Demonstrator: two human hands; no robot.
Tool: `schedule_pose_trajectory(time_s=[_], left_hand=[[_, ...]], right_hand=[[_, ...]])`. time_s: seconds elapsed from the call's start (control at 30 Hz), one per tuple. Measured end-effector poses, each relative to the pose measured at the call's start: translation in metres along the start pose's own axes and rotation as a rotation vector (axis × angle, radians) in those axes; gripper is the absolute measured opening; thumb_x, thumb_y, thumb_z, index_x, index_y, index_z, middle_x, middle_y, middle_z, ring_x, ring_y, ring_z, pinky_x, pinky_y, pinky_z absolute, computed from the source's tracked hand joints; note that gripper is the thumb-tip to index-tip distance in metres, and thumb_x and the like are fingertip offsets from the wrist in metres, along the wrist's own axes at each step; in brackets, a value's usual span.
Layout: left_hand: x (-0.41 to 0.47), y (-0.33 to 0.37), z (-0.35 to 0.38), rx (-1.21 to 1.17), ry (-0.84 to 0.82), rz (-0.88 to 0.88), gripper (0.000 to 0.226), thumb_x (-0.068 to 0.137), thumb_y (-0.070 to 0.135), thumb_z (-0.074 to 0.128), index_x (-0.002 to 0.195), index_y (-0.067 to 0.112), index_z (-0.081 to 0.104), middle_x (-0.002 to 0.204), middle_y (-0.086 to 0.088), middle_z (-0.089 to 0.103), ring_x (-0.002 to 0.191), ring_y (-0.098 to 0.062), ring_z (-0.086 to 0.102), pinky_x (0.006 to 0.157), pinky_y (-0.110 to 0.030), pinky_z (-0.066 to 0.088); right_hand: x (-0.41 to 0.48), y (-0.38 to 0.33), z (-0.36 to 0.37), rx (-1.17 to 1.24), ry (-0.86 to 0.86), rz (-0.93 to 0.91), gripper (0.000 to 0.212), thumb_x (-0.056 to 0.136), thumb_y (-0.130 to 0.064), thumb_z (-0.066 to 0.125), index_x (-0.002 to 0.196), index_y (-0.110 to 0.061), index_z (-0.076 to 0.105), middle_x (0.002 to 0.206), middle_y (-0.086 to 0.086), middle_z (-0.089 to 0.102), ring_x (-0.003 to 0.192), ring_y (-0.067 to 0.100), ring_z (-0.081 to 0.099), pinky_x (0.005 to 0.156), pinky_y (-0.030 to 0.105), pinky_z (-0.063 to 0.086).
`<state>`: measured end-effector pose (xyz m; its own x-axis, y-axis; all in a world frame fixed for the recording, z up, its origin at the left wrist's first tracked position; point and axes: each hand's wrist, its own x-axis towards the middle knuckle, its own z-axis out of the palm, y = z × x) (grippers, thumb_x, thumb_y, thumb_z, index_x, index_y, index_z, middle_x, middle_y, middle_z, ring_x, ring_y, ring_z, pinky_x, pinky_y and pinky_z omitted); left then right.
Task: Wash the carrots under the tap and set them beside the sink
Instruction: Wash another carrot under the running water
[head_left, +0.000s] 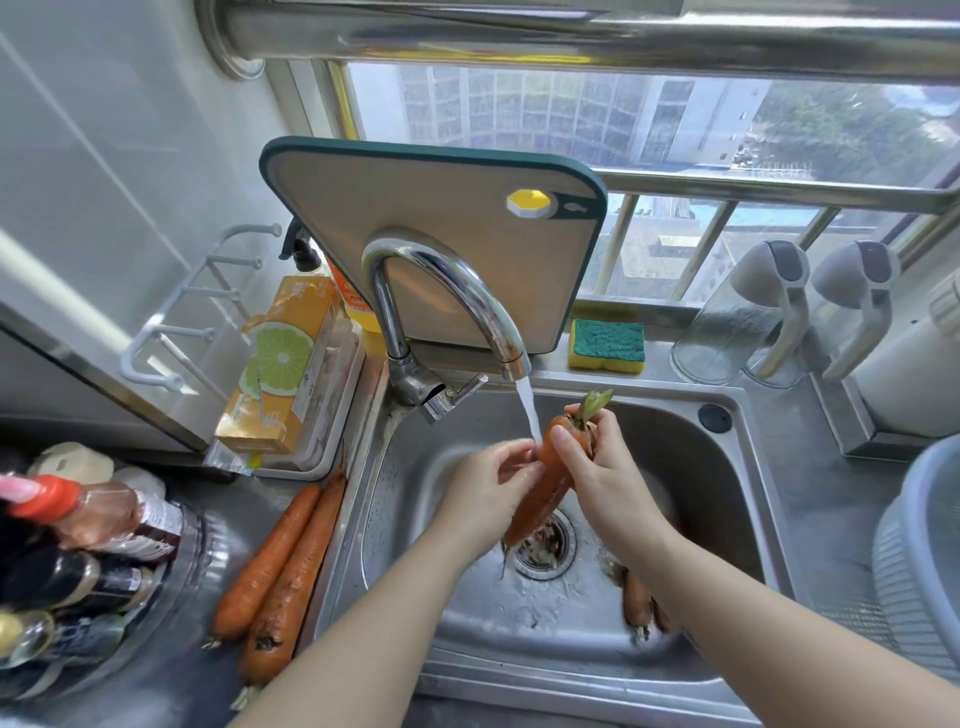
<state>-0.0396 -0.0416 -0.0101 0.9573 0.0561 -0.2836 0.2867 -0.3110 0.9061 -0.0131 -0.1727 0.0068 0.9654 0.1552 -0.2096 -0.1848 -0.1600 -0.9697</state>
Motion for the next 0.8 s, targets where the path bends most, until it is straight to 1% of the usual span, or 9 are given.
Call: schedule_pose_trajectory(time_s=[0.07,0.13,0.17,0.27,0.37,0.5,0.67,0.73,0.8], left_hand=[[-0.004,-0.003,0.007,0.052,-0.046,-0.002,0.028,0.099,0.032,0.043,0.124,0.031,0.056,0.113,0.016,0.063,0.101,0.002,0.058,0.081,-0.008,0.044],[-0.005,-0.009,0.014,0.037,-0.059,-0.005,0.039,0.100,0.041,0.034,0.134,0.030,0.049,0.128,0.012,0.058,0.116,-0.002,0.052,0.100,-0.022,0.041],[-0.005,-0.011,0.017,0.037,-0.064,-0.001,0.042,0.099,0.042,0.031,0.135,0.028,0.048,0.131,0.008,0.057,0.119,-0.005,0.051,0.104,-0.028,0.039],[-0.004,-0.012,0.017,0.112,-0.064,-0.004,0.038,0.102,0.035,0.027,0.127,0.023,0.052,0.125,0.001,0.058,0.115,-0.011,0.052,0.101,-0.030,0.039],[-0.002,-0.010,0.018,0.151,-0.045,-0.019,0.039,0.102,0.035,0.024,0.121,0.019,0.055,0.121,-0.003,0.060,0.112,-0.018,0.054,0.099,-0.035,0.041],[0.004,-0.010,0.024,0.199,-0.009,-0.018,0.041,0.102,0.034,0.023,0.114,0.015,0.057,0.117,-0.008,0.063,0.108,-0.022,0.056,0.094,-0.036,0.043],[0.006,-0.016,0.024,0.208,-0.019,-0.082,0.045,0.101,0.043,0.020,0.117,0.022,0.057,0.115,-0.004,0.064,0.108,-0.022,0.057,0.097,-0.040,0.044],[0.007,-0.012,0.020,0.208,-0.036,-0.107,0.045,0.101,0.044,0.020,0.116,0.025,0.058,0.115,-0.002,0.064,0.109,-0.021,0.057,0.097,-0.037,0.043],[0.008,-0.010,0.010,0.216,-0.100,-0.117,0.044,0.100,0.047,0.022,0.114,0.026,0.059,0.111,0.000,0.064,0.104,-0.018,0.058,0.089,-0.030,0.042]], right_hand=[[0.001,0.001,0.002,0.065,0.016,0.044,0.020,0.096,-0.025,0.053,0.114,-0.019,0.048,0.103,0.002,0.057,0.101,0.015,0.056,0.096,0.038,0.048],[0.001,0.002,0.002,0.117,0.031,0.105,0.021,0.095,-0.024,0.055,0.114,-0.018,0.050,0.106,0.005,0.059,0.106,0.021,0.058,0.100,0.045,0.046],[0.001,0.003,0.002,0.151,0.035,0.139,0.020,0.094,-0.024,0.055,0.113,-0.018,0.051,0.107,0.007,0.060,0.108,0.023,0.059,0.100,0.047,0.046],[0.000,0.006,-0.001,0.244,0.027,0.236,0.013,0.094,-0.020,0.056,0.107,-0.021,0.053,0.105,0.008,0.061,0.105,0.025,0.061,0.100,0.051,0.046],[-0.002,0.008,-0.003,0.232,0.045,0.244,0.010,0.094,-0.019,0.056,0.101,-0.024,0.052,0.103,0.006,0.061,0.103,0.022,0.061,0.099,0.049,0.047],[-0.001,0.007,-0.002,0.227,0.096,0.254,0.020,0.094,-0.018,0.055,0.113,-0.016,0.049,0.102,0.002,0.059,0.100,0.018,0.060,0.100,0.048,0.047],[-0.002,0.005,0.000,0.219,0.107,0.281,0.019,0.095,-0.017,0.055,0.112,-0.014,0.049,0.098,0.002,0.058,0.092,0.015,0.059,0.095,0.045,0.050],[-0.002,0.004,0.000,0.279,0.085,0.319,0.018,0.095,-0.016,0.054,0.112,-0.013,0.049,0.102,0.005,0.057,0.094,0.015,0.059,0.088,0.040,0.053],[0.000,0.003,-0.002,0.387,0.039,0.356,0.021,0.096,-0.014,0.052,0.116,-0.010,0.048,0.108,0.009,0.057,0.098,0.018,0.059,0.084,0.037,0.053]])
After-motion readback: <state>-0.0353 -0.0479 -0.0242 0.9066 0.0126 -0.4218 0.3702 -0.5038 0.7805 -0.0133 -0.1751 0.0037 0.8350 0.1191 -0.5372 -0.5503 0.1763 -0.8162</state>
